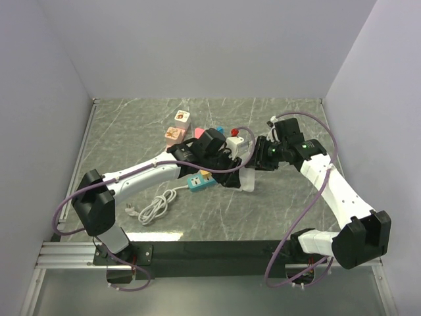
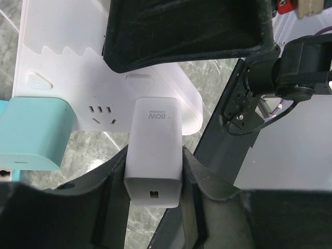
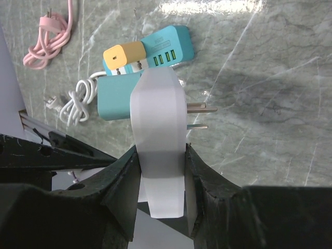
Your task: Pull the plug off the socket
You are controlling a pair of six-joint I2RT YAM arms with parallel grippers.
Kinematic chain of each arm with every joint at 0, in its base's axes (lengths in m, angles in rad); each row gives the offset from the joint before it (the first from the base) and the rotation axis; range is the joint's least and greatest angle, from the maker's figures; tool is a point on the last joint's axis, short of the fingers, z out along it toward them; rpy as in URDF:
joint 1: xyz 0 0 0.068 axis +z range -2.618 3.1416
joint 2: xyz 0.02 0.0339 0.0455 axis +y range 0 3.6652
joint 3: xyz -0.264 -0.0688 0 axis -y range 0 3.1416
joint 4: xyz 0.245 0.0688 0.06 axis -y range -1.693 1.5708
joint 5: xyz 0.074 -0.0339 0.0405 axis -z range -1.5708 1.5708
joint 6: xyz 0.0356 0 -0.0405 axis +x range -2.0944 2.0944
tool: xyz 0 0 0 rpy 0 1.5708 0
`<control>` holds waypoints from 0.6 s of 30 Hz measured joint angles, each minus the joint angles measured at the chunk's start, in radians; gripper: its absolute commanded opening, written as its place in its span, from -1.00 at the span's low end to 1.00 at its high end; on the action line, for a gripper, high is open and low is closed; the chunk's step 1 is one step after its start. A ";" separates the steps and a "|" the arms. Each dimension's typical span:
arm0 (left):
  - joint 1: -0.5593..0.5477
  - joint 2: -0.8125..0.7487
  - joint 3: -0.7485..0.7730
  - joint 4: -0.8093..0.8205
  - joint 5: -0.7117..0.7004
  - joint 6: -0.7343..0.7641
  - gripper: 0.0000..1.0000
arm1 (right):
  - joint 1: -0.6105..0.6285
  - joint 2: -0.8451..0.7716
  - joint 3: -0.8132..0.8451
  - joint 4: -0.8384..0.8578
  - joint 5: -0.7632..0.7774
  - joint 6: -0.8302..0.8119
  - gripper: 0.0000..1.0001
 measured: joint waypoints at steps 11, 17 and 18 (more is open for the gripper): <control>-0.001 0.000 0.005 -0.014 -0.016 -0.029 -0.99 | 0.058 -0.001 -0.002 0.034 0.047 0.035 0.27; -0.001 0.000 0.013 -0.032 -0.032 -0.041 -0.99 | 0.111 0.000 -0.002 0.052 0.130 0.066 0.29; -0.001 0.000 0.014 -0.032 -0.035 -0.042 -0.99 | 0.116 0.000 -0.002 0.054 0.142 0.071 0.27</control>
